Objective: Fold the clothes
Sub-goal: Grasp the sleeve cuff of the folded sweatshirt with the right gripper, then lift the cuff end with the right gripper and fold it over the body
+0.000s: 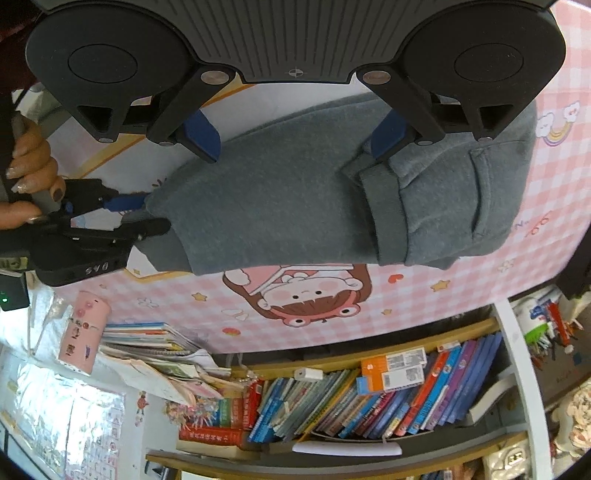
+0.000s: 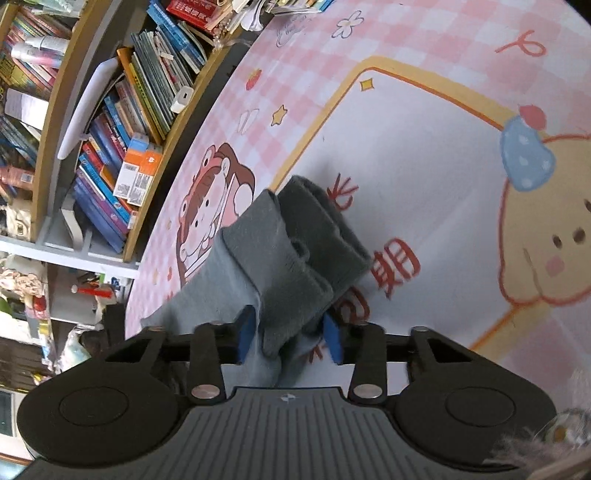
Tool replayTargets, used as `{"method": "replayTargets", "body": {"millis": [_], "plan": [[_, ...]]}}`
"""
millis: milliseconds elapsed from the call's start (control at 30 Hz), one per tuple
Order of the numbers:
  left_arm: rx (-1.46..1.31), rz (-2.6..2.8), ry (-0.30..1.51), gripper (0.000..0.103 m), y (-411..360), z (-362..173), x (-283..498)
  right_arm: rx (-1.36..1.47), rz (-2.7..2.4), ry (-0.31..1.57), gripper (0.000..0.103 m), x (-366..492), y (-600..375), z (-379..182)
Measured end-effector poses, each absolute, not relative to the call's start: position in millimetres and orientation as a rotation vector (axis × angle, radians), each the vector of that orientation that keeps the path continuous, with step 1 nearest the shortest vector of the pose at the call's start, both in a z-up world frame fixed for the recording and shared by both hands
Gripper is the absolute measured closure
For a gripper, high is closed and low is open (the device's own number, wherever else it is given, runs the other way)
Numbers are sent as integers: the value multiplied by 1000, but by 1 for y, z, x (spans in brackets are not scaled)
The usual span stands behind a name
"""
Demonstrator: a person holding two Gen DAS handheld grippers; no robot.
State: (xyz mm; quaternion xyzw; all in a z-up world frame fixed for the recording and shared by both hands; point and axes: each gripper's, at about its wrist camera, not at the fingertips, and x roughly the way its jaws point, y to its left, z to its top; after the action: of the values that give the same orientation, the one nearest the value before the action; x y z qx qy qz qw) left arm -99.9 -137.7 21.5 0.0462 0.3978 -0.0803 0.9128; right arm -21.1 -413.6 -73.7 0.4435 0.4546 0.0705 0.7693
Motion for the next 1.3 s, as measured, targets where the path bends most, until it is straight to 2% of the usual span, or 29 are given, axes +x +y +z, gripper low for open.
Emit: {"method": "replayTargets", "body": {"millis": [67, 233, 433, 533, 600, 700, 867, 900, 1000, 1300], "plan": [[93, -147, 815, 12, -140, 24, -102, 945, 200, 930, 85, -23, -413, -64], [83, -122, 813, 12, -139, 24, -104, 891, 354, 764, 87, -30, -410, -38], [99, -120, 815, 12, -143, 25, -103, 916, 234, 929, 87, -17, -415, -71], [100, -114, 817, 12, -142, 26, -103, 970, 212, 954, 83, -15, -421, -82], [100, -109, 819, 12, -141, 25, -103, 986, 204, 961, 74, -15, -422, -86], [103, -106, 822, 12, -141, 25, -104, 995, 195, 965, 73, -13, -419, -91], [103, -104, 825, 12, -141, 24, -104, 994, 195, 954, 75, -12, -418, -92], [102, -104, 825, 12, -141, 24, -104, 984, 194, 953, 80, -12, -417, -91], [95, -108, 824, 12, -140, 23, -103, 974, 205, 938, 85, -13, -416, -87], [45, -82, 774, 12, -118, 25, -100, 925, 262, 859, 86, -20, -400, -54]]}}
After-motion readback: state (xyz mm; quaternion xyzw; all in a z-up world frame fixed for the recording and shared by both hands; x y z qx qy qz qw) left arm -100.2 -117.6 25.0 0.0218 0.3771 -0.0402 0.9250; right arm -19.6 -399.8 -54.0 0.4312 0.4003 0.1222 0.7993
